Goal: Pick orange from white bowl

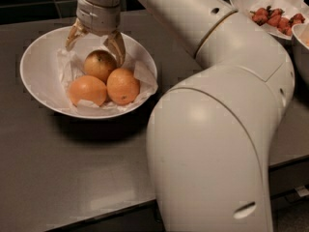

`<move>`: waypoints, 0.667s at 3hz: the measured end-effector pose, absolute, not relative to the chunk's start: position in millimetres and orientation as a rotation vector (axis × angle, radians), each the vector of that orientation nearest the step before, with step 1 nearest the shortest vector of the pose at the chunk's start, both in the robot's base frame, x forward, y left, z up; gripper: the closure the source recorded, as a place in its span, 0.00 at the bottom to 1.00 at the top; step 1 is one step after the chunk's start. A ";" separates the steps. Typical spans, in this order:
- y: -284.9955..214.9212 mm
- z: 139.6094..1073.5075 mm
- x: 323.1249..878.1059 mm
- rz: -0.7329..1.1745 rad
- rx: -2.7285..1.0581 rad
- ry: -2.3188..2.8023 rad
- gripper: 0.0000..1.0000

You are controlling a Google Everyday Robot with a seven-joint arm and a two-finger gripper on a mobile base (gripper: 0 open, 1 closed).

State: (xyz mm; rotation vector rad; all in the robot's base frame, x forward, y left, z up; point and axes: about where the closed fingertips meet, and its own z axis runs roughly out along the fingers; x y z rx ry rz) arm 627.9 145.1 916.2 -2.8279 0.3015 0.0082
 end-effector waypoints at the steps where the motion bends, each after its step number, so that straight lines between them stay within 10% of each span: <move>1: 145.2 914.4 626.1 0.011 -2.839 0.294 0.22; 2: 146.0 915.5 625.1 0.007 -2.844 0.290 0.22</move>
Offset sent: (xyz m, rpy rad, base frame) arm -0.0180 -0.0131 0.0040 -0.0748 0.0361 0.0244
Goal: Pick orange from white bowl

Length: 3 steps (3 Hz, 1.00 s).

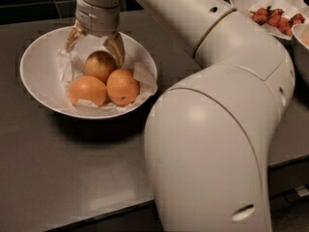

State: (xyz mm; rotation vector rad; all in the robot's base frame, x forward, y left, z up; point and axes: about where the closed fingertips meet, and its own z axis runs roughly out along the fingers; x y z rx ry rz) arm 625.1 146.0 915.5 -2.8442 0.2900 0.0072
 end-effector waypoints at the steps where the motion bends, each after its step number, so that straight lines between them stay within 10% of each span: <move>1: 145.2 917.5 620.9 0.003 -2.855 0.274 0.22; 3: 147.3 916.8 617.4 0.002 -2.875 0.215 0.21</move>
Offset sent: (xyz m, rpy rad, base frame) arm -0.0238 -0.0167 0.0042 -0.0834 0.0387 0.0668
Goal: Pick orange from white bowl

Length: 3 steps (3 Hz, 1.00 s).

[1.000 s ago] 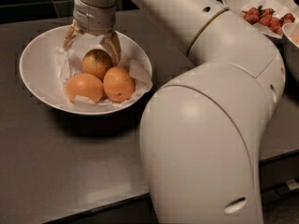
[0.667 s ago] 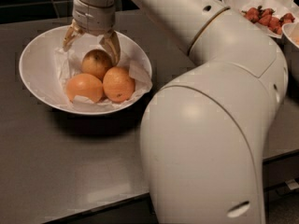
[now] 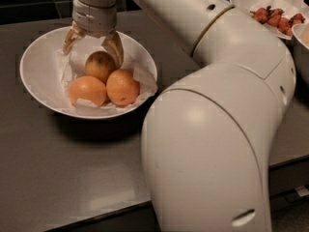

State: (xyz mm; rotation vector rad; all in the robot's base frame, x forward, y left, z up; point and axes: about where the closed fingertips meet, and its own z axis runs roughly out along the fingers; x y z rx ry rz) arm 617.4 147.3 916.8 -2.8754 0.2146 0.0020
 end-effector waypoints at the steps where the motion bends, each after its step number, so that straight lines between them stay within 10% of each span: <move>1: 148.1 915.8 617.1 0.002 -2.882 0.195 0.22; 3: 148.5 909.3 616.9 0.006 -2.917 0.177 0.23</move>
Offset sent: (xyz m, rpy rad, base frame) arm -0.0167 -0.0179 -0.0050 -0.0930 0.0577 0.0485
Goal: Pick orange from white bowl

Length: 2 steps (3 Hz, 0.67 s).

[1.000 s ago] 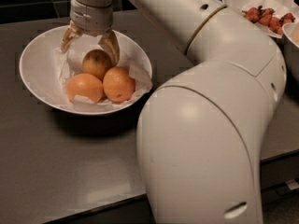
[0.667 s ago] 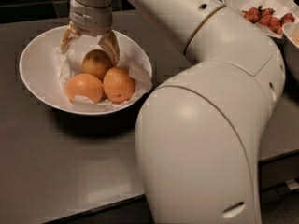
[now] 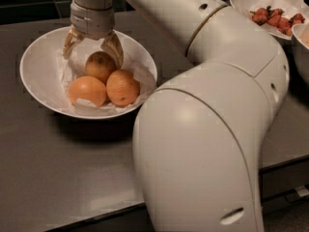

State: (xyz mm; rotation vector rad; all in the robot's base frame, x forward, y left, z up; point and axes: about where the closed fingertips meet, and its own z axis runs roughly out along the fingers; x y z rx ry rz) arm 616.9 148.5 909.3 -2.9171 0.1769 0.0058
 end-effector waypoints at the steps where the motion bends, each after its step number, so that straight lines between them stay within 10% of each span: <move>1: 149.6 906.3 616.8 0.005 -2.926 0.162 0.22; 2: 149.7 904.5 616.8 0.007 -2.929 0.156 0.22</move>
Offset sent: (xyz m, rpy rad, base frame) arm -0.0165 -0.0170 -0.0068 -0.0805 0.0572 0.0360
